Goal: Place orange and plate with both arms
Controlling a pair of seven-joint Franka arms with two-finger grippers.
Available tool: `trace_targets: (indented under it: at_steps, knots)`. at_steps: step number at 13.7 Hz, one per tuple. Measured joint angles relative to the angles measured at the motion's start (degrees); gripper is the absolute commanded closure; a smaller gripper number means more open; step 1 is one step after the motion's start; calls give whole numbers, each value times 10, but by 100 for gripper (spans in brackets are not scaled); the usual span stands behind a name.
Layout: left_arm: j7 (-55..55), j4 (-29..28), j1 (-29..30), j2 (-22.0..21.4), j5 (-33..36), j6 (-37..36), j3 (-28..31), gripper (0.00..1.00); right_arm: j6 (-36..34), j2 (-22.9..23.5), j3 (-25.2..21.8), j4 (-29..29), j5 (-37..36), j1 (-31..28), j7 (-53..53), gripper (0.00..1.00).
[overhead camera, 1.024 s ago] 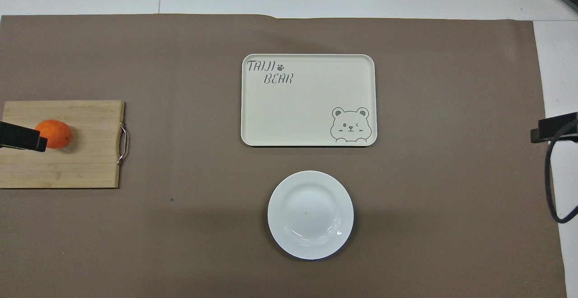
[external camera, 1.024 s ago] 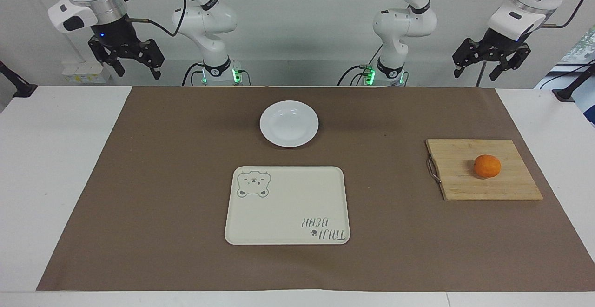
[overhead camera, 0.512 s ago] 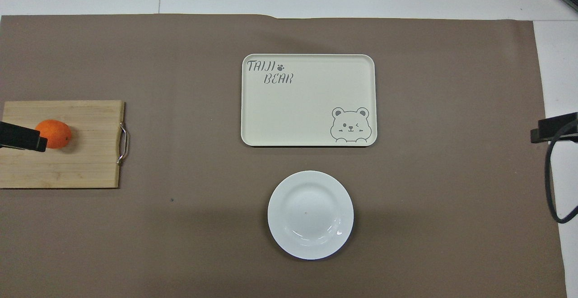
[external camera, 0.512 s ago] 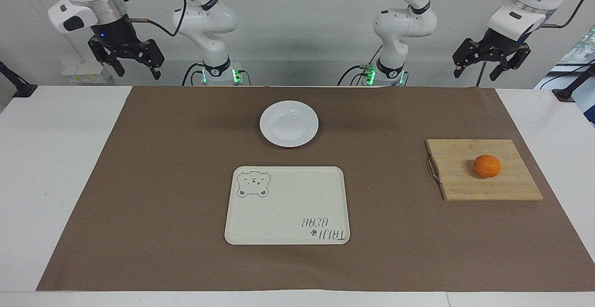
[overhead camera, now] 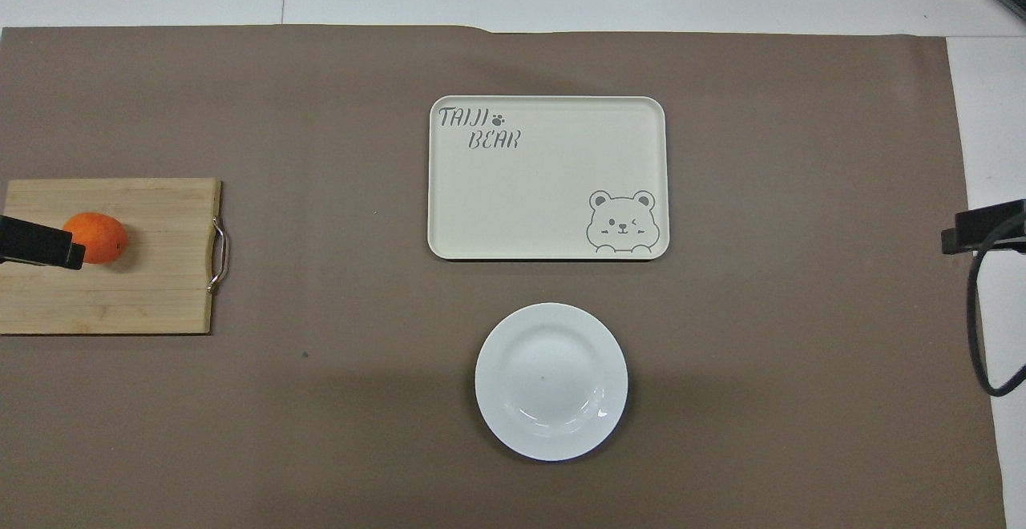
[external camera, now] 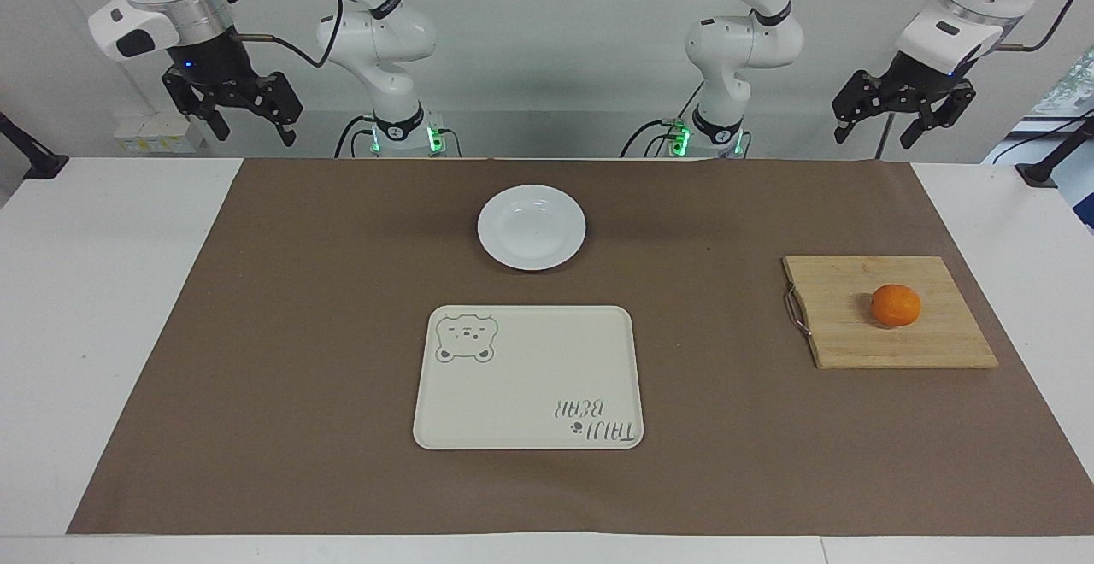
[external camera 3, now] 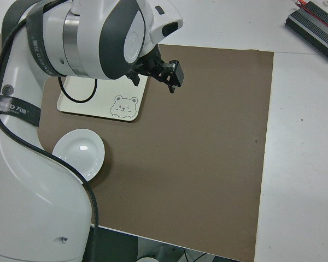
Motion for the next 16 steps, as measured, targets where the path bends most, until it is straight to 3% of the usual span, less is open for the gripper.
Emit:
trace_targets:
  at_steps: [11, 16]
  knots:
    - [2, -4, 1, 4, -4, 51, 4, 0, 0, 0, 0, 0, 0, 0, 0, 0]
    - [76, -20, 48, 59, -5, 128, 9, 0, 0, 0, 0, 0, 0, 0, 0, 0]
